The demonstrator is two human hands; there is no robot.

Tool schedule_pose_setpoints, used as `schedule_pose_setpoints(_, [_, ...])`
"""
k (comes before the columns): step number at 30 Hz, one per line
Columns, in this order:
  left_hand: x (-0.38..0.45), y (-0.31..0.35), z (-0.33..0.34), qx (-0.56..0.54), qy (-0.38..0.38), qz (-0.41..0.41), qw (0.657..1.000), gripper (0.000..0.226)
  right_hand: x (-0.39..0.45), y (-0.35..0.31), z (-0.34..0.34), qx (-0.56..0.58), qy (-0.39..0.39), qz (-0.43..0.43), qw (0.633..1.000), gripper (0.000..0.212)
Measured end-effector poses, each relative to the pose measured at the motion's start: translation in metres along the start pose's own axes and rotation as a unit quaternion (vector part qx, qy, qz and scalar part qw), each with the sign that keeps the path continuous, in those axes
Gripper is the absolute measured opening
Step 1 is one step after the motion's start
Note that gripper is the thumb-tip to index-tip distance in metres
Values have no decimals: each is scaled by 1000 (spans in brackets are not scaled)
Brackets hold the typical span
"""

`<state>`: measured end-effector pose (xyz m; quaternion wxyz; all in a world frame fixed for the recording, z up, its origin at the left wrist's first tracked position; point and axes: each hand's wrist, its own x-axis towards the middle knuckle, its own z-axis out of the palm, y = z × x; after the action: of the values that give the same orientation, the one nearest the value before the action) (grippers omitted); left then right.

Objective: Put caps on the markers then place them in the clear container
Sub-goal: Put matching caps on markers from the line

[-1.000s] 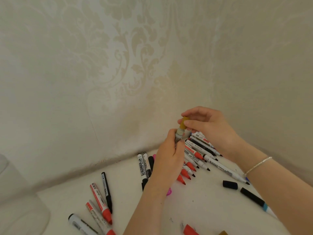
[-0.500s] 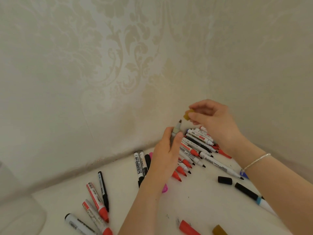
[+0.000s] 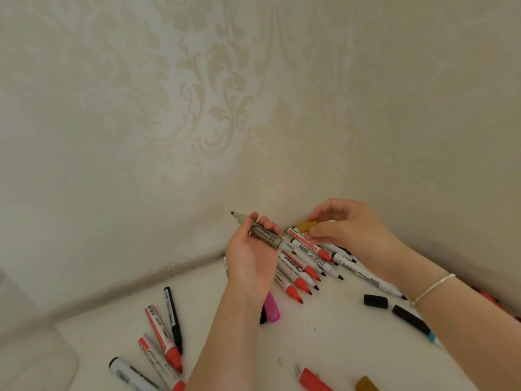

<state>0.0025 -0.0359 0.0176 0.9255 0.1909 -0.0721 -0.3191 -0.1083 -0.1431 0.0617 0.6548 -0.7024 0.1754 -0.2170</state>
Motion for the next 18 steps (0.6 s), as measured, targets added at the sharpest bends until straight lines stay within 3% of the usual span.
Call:
schedule_pose_setpoints(5, [2,6,-4,-64,36,7,997,20,-8,7,4,-83,-26,-1,996,19])
schedule_pose_setpoints(12, [5,3,-5,-49,36,19,998,22,-8,12,19,-173,2,-24,985,19])
schedule_pose_setpoints(15, [3,-1,-3,-16,23,9,1000,15,-7,14,23,-190,27,-39,981,18])
schedule_pose_setpoints(18, [-2,-4,0,89,-14,8,996,15,-6,13,25,-194,55,-64,977,16])
